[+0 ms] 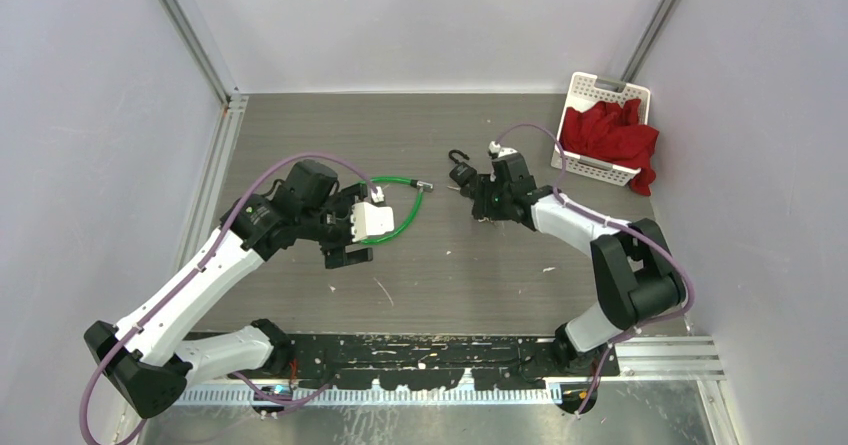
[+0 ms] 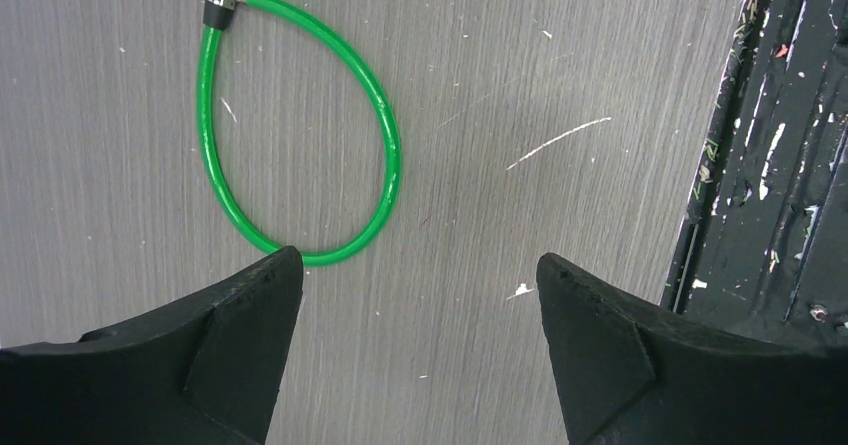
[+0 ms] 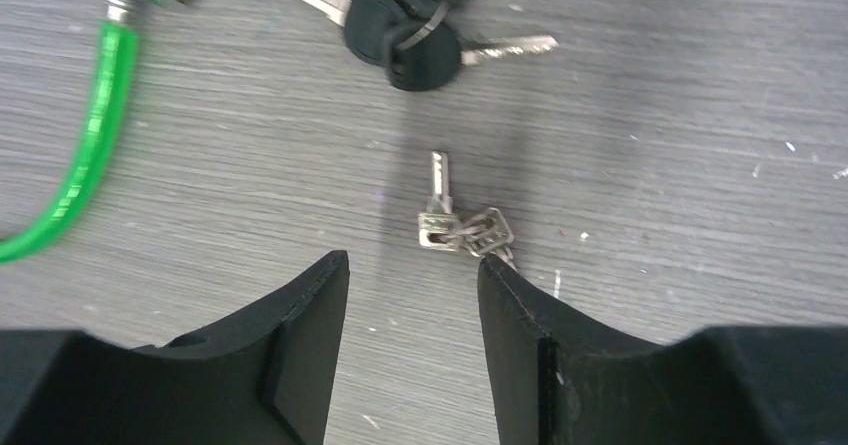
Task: Unlock with the key
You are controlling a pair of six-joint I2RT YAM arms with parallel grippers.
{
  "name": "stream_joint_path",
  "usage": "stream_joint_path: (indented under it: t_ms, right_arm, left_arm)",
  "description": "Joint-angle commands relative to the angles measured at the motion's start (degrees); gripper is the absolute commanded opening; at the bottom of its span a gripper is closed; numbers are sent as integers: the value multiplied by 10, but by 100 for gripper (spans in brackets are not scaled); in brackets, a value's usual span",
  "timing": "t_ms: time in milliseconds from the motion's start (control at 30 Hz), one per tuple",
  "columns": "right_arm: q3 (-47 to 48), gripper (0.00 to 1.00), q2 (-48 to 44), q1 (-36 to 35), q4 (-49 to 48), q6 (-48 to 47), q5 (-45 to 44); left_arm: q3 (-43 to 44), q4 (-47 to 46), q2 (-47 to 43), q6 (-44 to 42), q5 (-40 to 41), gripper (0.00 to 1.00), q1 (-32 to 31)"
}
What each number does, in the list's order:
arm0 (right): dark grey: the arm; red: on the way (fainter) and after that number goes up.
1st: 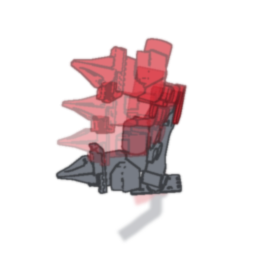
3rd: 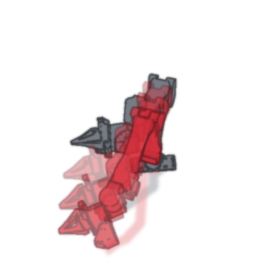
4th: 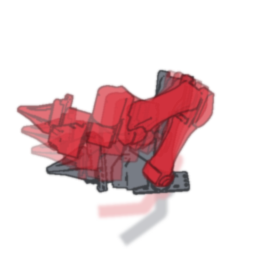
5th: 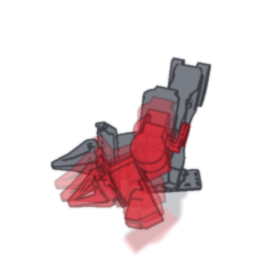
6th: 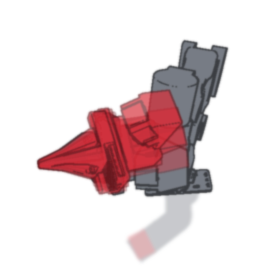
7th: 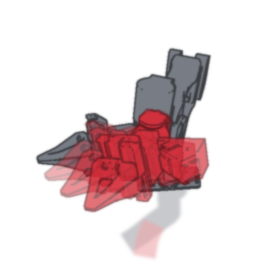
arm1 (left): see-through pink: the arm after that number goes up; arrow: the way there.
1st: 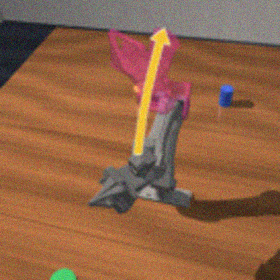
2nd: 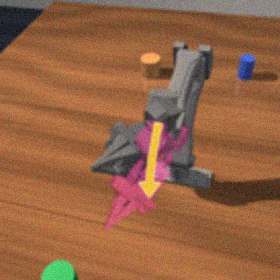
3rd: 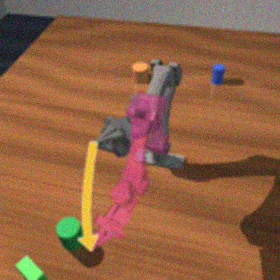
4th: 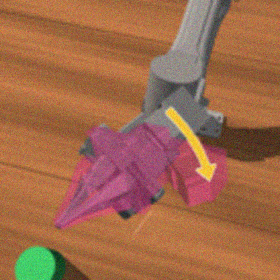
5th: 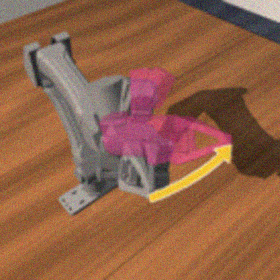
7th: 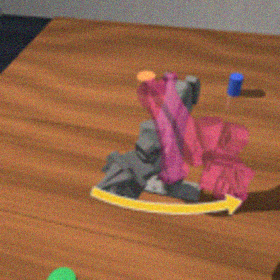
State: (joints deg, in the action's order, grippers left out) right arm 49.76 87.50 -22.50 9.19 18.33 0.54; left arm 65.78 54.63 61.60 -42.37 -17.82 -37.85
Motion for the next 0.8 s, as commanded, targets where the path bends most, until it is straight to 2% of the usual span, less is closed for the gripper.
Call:
stream_joint_path:
  t_ms: [0,300,767]
  right_arm:
    - [1,54,8,-2,-18,-18,-44]
    - [11,45,47,-11,-21,-22,-52]
    - [42,38,75,-12,-10,-23,-79]
  left_arm:
    - [17,0,-13,7,-12,86,3]
    - [23,5,-11,13,-15,84,2]
    - [17,7,-10,15,-20,81,2]
